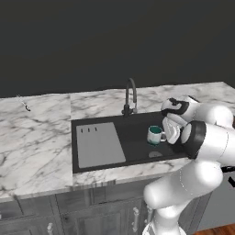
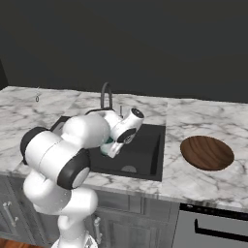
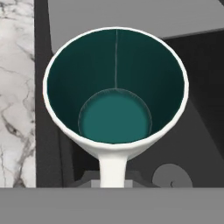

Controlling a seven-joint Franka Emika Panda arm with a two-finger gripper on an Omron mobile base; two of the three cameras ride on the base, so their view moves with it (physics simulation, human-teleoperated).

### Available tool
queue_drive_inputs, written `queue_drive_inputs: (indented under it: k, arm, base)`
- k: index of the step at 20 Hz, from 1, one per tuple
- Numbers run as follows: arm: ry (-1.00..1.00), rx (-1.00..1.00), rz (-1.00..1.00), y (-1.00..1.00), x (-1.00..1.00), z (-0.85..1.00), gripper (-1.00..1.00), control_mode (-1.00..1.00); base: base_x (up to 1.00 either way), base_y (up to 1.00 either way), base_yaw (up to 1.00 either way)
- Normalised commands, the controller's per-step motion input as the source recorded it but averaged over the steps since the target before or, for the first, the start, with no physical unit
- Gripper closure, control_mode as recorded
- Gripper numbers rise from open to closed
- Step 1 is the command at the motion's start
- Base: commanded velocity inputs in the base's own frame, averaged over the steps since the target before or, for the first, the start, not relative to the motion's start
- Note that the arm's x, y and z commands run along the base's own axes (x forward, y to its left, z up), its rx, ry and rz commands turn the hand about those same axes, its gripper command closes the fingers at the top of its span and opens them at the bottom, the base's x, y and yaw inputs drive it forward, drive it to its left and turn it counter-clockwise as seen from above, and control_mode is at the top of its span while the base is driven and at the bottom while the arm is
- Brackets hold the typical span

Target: Pick the mug and place it in the sink. Pick the bowl and place it in the open cabinet and then close the cabinet.

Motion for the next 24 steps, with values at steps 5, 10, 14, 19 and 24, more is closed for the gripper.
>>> queue_drive_inputs:
  k: [5, 10, 14, 19, 24]
  arm:
    - [0.00, 0.00, 0.00, 0.00, 0.00, -0.33, 1.00, -1.00]
    - [-0.07, -0.01, 0.00, 0.00, 0.00, -0.30, 1.00, -1.00]
    - [-0.16, -0.02, 0.00, 0.00, 0.00, -0.30, 1.00, -1.00]
    - [-0.07, 0.00, 0.00, 0.00, 0.10, -0.32, 1.00, -1.00]
    - [0.00, 0.00, 0.00, 0.00, 0.27, -0.24, 1.00, -1.00]
  base:
    - [0.00, 0.00, 0.00]
    - [0.00, 0.00, 0.00]
    - [0.00, 0.00, 0.00]
    - [0.00, 0.00, 0.00]
    - [0.00, 0.00, 0.00]
